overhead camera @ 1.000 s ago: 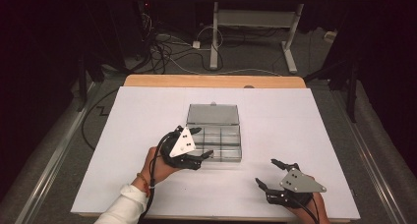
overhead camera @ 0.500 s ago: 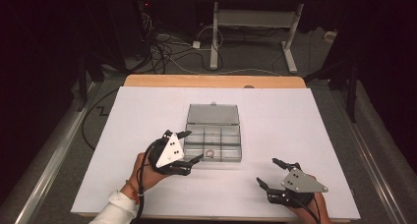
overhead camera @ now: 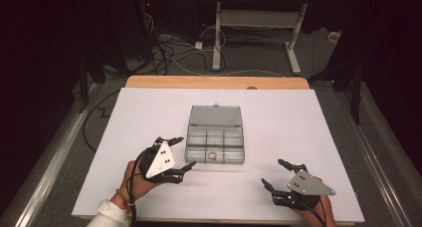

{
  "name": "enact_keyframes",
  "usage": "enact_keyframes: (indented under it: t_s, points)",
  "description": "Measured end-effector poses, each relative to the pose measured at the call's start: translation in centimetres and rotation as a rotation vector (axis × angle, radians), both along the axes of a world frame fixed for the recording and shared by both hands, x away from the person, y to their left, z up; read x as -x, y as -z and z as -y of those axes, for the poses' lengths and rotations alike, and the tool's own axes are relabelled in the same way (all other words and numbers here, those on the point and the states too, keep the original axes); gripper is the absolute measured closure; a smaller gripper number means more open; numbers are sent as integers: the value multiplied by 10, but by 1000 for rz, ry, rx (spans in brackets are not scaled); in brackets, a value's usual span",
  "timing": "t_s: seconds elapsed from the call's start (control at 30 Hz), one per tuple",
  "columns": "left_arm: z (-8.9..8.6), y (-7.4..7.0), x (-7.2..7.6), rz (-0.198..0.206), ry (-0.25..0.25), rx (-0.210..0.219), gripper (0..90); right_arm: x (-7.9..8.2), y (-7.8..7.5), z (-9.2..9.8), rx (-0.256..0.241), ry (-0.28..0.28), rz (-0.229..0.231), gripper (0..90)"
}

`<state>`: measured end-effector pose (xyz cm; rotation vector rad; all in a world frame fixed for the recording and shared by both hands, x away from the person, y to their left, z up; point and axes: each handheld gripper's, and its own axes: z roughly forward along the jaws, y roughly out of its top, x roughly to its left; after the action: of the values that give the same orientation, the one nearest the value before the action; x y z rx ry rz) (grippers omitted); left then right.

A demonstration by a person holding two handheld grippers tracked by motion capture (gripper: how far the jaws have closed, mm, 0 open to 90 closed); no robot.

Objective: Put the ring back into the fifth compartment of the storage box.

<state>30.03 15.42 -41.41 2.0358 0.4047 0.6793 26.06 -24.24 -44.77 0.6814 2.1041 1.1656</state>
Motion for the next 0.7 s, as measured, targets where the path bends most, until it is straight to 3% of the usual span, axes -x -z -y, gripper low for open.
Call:
enact_keyframes:
  t_s: [0.47,0.63,0.7]
  points:
    - [-26,8,8,3,-56,14,234,0,-1,1,2,1,6,249]
    - [-36,12,10,18,-84,-5,234,0,-1,1,1,4,5,249]
    - [-41,16,10,6,-97,-9,234,-1,-1,2,2,4,6,248]
